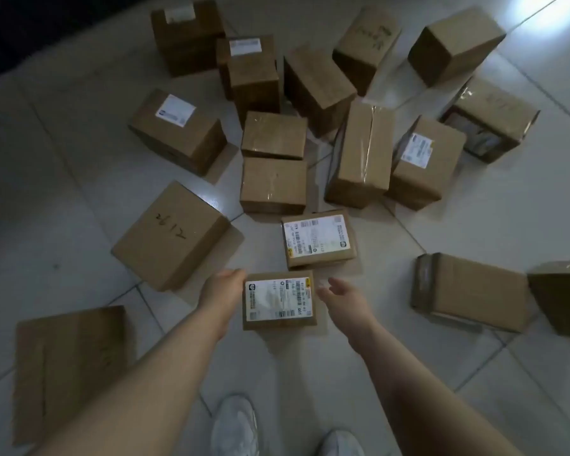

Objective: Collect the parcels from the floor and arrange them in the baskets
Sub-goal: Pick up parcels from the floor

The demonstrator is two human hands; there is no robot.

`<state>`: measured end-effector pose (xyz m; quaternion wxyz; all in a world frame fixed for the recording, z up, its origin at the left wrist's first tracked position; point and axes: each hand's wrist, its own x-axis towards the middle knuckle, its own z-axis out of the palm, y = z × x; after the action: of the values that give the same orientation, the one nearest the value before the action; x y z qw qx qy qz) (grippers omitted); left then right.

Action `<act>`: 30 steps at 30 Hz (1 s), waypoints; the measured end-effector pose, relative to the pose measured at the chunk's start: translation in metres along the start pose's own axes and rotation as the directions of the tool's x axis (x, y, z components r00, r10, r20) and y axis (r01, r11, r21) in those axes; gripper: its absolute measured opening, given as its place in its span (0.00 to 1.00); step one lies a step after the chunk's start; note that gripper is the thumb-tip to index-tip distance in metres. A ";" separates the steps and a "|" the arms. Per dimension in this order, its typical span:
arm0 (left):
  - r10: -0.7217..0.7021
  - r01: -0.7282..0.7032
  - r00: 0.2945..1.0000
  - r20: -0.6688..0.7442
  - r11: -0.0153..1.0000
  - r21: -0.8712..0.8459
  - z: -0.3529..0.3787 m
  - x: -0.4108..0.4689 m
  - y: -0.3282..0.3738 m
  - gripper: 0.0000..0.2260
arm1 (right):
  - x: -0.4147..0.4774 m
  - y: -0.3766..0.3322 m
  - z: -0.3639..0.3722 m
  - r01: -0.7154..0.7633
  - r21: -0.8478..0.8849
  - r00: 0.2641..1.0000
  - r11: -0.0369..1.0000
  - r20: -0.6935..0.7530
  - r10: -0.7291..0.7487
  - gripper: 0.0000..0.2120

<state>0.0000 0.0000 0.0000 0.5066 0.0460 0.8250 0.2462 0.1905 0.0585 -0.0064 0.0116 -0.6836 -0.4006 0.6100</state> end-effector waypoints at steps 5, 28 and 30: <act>-0.023 0.019 0.998 0.060 0.998 0.062 0.017 0.040 -0.027 0.14 | 0.040 0.028 0.030 -0.014 -0.043 0.999 0.999 0.046 0.016 0.14; 0.218 -0.213 0.972 0.089 0.975 -0.060 0.057 0.024 0.081 0.15 | 0.047 -0.062 -0.063 0.274 0.067 0.959 0.959 -0.099 -0.267 0.12; 0.199 -0.180 0.973 0.121 0.972 -0.151 0.062 0.027 0.072 0.14 | 0.057 -0.055 -0.066 0.214 0.175 0.976 0.961 -0.076 -0.203 0.18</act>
<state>0.0274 0.0937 -0.0119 0.5374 0.1059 0.7615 0.3465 0.2124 0.1592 -0.0087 0.1499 -0.6509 -0.4124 0.6196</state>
